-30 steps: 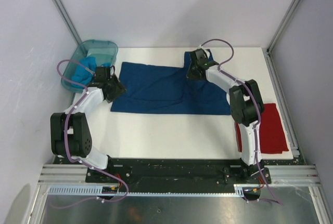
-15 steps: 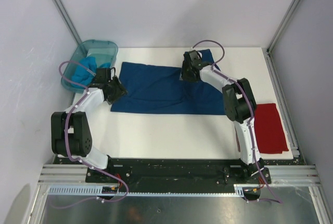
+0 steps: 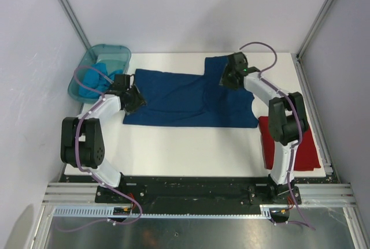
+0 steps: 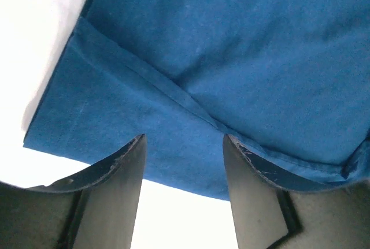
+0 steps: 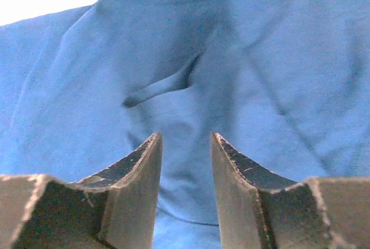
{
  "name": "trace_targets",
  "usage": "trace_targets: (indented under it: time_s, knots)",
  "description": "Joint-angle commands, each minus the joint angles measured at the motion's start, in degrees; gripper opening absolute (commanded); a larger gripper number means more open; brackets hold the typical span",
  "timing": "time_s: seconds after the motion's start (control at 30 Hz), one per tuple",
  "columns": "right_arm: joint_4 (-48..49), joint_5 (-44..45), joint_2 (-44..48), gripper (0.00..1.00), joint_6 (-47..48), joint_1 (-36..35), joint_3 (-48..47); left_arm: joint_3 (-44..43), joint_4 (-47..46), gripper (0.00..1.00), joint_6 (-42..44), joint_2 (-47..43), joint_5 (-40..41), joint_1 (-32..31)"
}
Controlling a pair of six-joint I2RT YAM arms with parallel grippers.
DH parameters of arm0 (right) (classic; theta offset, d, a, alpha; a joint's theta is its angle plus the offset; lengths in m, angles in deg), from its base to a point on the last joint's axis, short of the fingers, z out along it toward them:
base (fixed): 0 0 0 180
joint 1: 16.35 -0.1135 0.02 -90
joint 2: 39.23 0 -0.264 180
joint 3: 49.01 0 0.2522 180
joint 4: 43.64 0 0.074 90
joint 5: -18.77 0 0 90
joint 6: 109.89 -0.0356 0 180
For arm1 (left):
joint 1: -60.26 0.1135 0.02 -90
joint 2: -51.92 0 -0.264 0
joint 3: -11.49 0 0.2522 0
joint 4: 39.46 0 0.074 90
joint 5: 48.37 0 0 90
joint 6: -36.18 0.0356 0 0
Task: Fold and stack the t-shirts
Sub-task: Fold the flattened tshirt in 1/3 of the way
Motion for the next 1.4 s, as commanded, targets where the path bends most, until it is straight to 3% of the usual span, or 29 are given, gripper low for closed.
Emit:
trace_targets:
  time_s: [0.0, 0.13, 0.7, 1.07, 1.37]
  knots:
    - [0.74, 0.97, 1.92, 0.4, -1.85, 3.26, 2.98, -2.8, -0.82, 0.6, -0.75, 1.08, 0.15, -1.32]
    - [-1.62, 3.04, 2.23, 0.31, -2.7, 4.57, 4.68, -2.3, -0.86, 0.59, -0.34, 0.7, 0.0, -1.71]
    - [-2.13, -0.88, 21.47, 0.22, -6.38, 6.67, 28.43, 4.87, -0.74, 0.54, -2.92, -2.06, 5.48, 4.31]
    - [-0.68, -1.71, 21.28, 0.17, -5.0, 10.98, 35.25, 8.77, -0.34, 0.47, -4.63, -5.76, 8.96, 8.0]
    - [0.27, -1.39, 20.72, 0.16, -4.16, 12.94, 36.59, 12.33, 0.78, 0.46, -6.05, -8.96, 11.73, 8.92]
